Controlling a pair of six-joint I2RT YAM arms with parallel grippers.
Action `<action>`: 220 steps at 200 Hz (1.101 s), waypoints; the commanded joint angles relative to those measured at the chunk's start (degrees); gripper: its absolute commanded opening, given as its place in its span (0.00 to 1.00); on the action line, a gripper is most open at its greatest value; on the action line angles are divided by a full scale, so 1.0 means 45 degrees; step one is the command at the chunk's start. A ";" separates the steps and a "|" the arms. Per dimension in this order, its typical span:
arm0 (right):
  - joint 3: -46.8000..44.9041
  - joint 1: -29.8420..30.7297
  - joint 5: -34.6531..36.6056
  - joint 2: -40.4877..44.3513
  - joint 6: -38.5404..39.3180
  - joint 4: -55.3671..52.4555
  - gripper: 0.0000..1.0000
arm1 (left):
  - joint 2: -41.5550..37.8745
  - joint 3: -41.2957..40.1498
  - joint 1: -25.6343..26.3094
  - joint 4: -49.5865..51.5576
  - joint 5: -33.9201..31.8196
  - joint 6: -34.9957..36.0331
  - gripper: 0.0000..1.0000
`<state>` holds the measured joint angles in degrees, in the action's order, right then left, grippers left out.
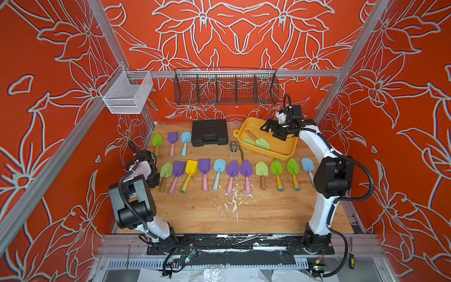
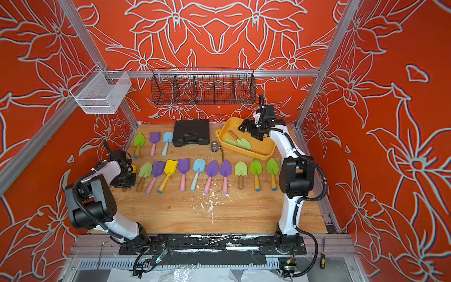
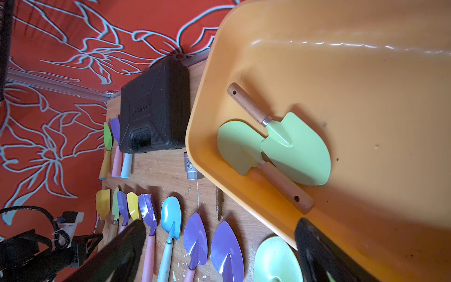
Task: Take the shovel out of the storage box
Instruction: Place the shovel at the center of the board, then pick up the shovel from the storage box.
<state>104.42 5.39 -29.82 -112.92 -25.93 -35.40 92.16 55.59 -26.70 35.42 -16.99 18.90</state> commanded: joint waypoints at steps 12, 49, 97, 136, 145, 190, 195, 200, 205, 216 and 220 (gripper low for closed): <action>0.0054 -0.0045 -0.0340 -0.0009 -0.0034 -0.0164 0.97 | 0.0306 -0.0061 -0.0082 0.0020 -0.0674 0.0021 0.39; -0.0221 -0.0051 -0.0225 0.0240 -0.0076 -0.0218 0.97 | 0.0290 0.0214 -0.0086 0.0136 -0.1220 -0.0350 0.50; 0.0780 -0.0065 0.1167 -0.0511 -0.0223 -0.1875 0.95 | -0.0918 0.0328 -0.0103 0.0358 -0.1888 -0.0957 0.61; 0.3071 0.0139 0.2022 -0.2564 0.0275 -0.3566 0.83 | -0.2183 0.1702 0.0193 0.1913 -0.2329 -0.2584 0.70; 0.3751 0.0289 0.2040 -0.3072 0.0494 -0.3901 0.81 | -0.2614 0.1958 0.0507 0.2142 -0.2438 -0.2985 0.71; 0.7085 0.1205 0.2987 -0.5582 0.2161 -0.4479 0.77 | -0.4868 0.2366 0.3434 0.1890 -0.2771 -0.3650 0.75; 0.7266 0.1294 0.3037 -0.5775 0.2462 -0.4404 0.76 | -0.5049 0.2454 0.3678 0.1996 -0.2490 -0.3787 0.75; 0.7439 0.1376 0.3145 -0.6008 0.2765 -0.4321 0.75 | -0.5222 0.2534 0.4002 0.2073 -0.2409 -0.3963 0.75; 0.7626 0.1428 0.3281 -0.6179 0.3064 -0.4209 0.75 | -0.5383 0.2563 0.4367 0.2131 -0.2530 -0.4195 0.75; 0.7866 0.1576 0.3472 -0.6501 0.3684 -0.3985 0.74 | -0.5734 0.2578 0.5152 0.2296 -0.2345 -0.4706 0.75; 0.7878 0.1619 0.3525 -0.6585 0.3952 -0.3859 0.73 | -0.5872 0.2559 0.5464 0.2337 -0.2284 -0.4896 0.75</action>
<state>136.75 10.02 -17.37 -139.37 -17.82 -52.69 68.62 66.39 -7.64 42.68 -27.81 2.90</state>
